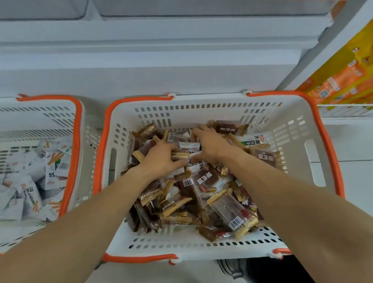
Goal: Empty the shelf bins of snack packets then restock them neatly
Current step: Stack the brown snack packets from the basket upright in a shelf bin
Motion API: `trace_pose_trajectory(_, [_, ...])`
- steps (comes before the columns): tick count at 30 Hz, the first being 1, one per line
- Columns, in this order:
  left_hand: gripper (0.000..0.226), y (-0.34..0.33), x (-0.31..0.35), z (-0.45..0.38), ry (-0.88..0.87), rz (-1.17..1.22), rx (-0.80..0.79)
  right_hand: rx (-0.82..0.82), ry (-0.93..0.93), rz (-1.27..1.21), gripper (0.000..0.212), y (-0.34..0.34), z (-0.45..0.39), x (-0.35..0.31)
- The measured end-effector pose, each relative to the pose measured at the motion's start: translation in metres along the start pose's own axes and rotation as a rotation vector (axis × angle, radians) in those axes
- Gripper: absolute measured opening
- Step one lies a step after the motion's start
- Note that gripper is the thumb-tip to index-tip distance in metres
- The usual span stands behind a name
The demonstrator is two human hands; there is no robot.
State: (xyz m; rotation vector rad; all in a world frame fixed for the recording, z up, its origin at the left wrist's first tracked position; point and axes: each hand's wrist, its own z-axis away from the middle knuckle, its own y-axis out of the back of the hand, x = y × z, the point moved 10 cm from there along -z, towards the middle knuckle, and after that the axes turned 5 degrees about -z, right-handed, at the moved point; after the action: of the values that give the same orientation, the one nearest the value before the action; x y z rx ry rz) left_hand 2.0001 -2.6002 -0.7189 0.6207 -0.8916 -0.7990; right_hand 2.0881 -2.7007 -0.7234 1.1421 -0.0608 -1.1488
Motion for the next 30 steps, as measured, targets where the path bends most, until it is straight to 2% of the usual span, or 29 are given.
trace_pose_trajectory(1, [0.055, 0.002, -0.001, -0.001, 0.026, 0.027, 0.02, 0.021, 0.003, -0.018, 0.064, 0.001, 0.001, 0.001])
trace_pose_trajectory(3, [0.066, 0.007, -0.002, -0.004, 0.077, 0.07, 0.064, 0.097, -0.014, -0.036, 0.079, 0.005, 0.003, 0.004])
trace_pose_trajectory(5, [0.068, 0.01, 0.001, -0.008, 0.098, 0.085, 0.082, 0.173, -0.065, -0.03, 0.099, 0.009, 0.006, 0.01])
trace_pose_trajectory(7, [0.068, 0.005, 0.008, -0.014, 0.089, 0.043, 0.045, 0.215, -0.16, -0.094, 0.107, 0.009, 0.009, 0.02])
trace_pose_trajectory(11, [0.082, -0.007, 0.015, -0.025, 0.1, -0.043, -0.037, 0.262, -0.279, -0.247, 0.096, 0.01, 0.011, 0.031])
trace_pose_trajectory(15, [0.098, -0.017, 0.016, -0.031, 0.106, 0.178, -0.106, 0.242, -0.301, -0.427, 0.091, 0.014, 0.014, 0.041])
trace_pose_trajectory(19, [0.091, -0.022, 0.008, -0.03, 0.127, 0.381, -0.12, 0.155, -0.24, -0.442, 0.099, 0.014, 0.014, 0.043])
trace_pose_trajectory(22, [0.078, -0.023, 0.007, -0.028, 0.116, 0.41, -0.193, 0.067, -0.202, -0.385, 0.103, 0.007, 0.008, 0.04])
trace_pose_trajectory(24, [0.067, -0.017, 0.011, -0.025, 0.078, 0.412, -0.218, 0.005, -0.173, -0.313, 0.098, 0.004, 0.004, 0.036])
trace_pose_trajectory(26, [0.066, -0.008, 0.016, -0.021, 0.046, 0.435, -0.193, -0.018, -0.121, -0.209, 0.087, 0.007, 0.002, 0.026])
trace_pose_trajectory(28, [0.059, 0.001, 0.02, -0.015, 0.032, 0.423, -0.151, -0.015, -0.053, -0.16, 0.067, 0.012, 0.002, 0.014])
trace_pose_trajectory(30, [0.042, 0.011, 0.026, -0.007, 0.024, 0.428, -0.117, 0.006, -0.002, -0.177, 0.044, 0.021, 0.006, 0.005])
